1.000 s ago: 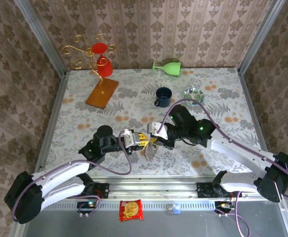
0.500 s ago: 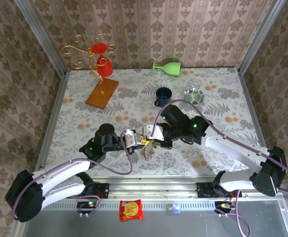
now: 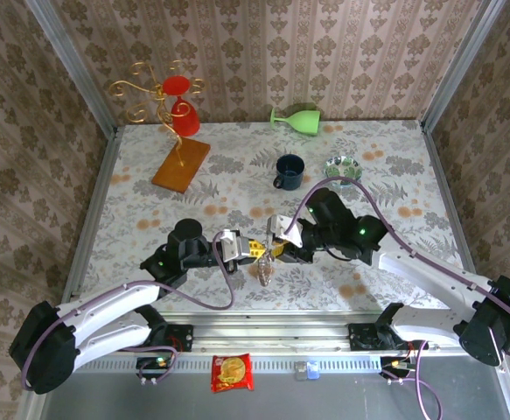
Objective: Put the keys on the keyring
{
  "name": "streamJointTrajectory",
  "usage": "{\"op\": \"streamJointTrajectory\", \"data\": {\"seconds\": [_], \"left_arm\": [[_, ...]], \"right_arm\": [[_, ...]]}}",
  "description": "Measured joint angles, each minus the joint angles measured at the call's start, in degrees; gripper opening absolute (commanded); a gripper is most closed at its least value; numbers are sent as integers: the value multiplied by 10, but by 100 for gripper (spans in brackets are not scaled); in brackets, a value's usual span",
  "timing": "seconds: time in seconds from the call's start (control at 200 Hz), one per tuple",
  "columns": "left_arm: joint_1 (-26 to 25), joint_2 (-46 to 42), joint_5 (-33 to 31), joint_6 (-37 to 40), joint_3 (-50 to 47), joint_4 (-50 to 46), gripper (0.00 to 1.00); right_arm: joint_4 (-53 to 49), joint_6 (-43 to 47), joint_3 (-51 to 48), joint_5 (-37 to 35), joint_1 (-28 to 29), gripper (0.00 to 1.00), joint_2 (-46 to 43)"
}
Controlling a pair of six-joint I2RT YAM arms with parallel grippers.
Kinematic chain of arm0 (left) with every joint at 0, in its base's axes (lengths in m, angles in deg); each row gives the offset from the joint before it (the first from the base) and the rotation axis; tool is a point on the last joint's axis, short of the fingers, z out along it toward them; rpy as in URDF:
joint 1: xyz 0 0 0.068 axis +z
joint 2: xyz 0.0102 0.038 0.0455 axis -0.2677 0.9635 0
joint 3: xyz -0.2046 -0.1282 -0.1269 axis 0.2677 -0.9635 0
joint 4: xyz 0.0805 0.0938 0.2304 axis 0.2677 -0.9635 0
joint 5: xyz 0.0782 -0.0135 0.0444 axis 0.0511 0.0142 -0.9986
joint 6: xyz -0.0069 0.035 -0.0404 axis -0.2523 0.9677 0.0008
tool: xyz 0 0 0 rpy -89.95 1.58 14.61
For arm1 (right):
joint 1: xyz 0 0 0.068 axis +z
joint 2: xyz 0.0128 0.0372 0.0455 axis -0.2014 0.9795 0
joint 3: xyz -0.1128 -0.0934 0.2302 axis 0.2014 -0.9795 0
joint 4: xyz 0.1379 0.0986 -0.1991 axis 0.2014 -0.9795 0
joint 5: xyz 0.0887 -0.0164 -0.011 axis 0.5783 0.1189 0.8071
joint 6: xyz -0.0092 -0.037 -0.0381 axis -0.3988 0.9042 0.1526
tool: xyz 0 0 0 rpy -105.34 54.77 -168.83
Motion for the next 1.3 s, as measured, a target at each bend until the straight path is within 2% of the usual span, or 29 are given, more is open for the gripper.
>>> {"op": "streamJointTrajectory", "data": {"seconds": [0.32, 0.54, 0.67, 1.02, 1.295], "left_arm": [[0, 0, 0, 0, 0, 9, 0], [0, 0, 0, 0, 0, 8, 0], [0, 0, 0, 0, 0, 8, 0], [0, -11, 0, 0, -6, 17, 0], [0, -11, -5, -5, -13, 39, 0]], "right_arm": [[21, -10, -5, 11, 0, 7, 14], [26, -10, -5, 14, 0, 5, 25], [30, -13, -5, 18, 0, 17, 30], [62, -44, -43, 13, -8, 33, 3], [89, -76, -89, 11, -2, 39, -32]]}}
